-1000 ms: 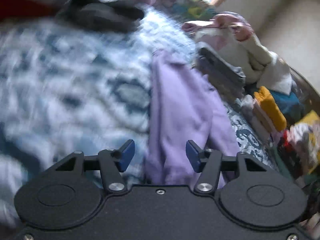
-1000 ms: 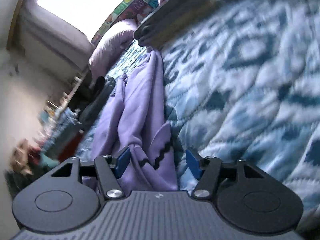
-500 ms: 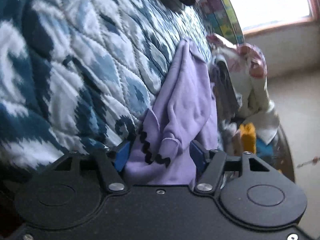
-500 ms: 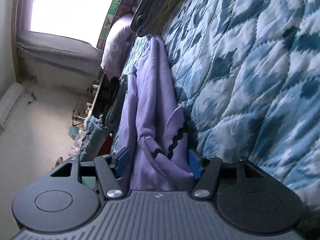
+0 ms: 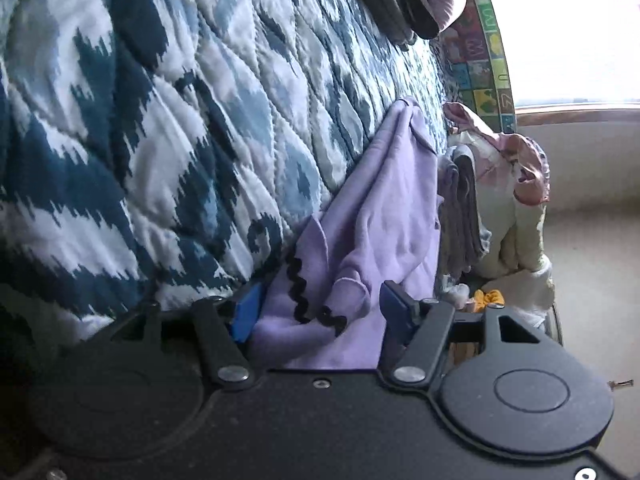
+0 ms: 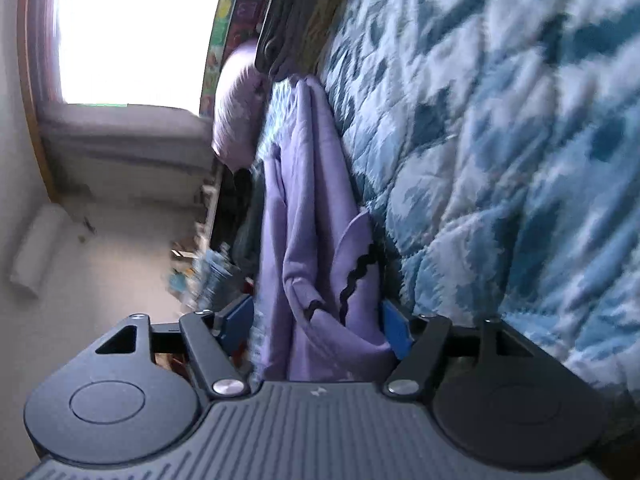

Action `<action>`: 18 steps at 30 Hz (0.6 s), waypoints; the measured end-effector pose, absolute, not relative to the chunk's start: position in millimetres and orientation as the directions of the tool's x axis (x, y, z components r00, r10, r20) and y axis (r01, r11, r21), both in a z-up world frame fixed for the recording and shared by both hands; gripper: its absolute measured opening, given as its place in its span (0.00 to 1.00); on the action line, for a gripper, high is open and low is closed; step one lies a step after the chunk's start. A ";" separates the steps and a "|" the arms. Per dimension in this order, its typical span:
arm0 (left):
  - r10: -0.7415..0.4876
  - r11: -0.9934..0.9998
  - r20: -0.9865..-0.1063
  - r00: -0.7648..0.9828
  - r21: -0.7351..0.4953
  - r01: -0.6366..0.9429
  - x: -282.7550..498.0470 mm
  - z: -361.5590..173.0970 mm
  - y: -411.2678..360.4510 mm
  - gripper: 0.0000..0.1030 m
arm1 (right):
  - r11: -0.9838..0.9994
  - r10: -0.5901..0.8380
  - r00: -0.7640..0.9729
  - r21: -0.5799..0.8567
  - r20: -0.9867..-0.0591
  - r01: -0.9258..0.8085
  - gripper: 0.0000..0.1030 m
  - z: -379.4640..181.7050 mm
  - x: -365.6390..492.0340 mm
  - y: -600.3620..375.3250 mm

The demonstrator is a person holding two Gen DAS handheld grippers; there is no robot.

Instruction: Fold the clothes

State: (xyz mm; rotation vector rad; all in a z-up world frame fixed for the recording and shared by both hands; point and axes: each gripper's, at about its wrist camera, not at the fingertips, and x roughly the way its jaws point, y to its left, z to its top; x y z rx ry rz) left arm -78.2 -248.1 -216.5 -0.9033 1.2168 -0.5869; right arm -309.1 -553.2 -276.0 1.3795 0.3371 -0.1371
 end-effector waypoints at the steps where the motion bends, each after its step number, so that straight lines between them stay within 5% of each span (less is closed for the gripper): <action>1: -0.797 0.540 -0.539 0.273 -0.838 -0.078 -78.5 -215.9 -249.1 0.62 | 0.222 0.098 0.936 0.924 -0.339 0.311 0.64 -273.0 -306.0 -550.3; 5: -0.780 0.564 -0.563 0.273 -0.821 -0.084 -79.4 -217.9 -247.8 0.49 | 0.254 0.080 0.915 0.896 -0.395 0.365 0.35 -273.0 -305.4 -547.4; 12: -0.704 0.677 -0.636 0.318 -0.735 0.028 -91.5 -210.0 -266.4 0.27 | 0.298 0.036 0.907 0.871 -0.419 0.391 0.24 -278.5 -306.6 -540.4; 18: -0.694 0.686 -0.636 0.336 -0.727 0.041 -93.3 -215.2 -268.0 0.30 | 0.359 0.027 0.898 0.843 -0.438 0.400 0.20 -279.4 -302.3 -541.1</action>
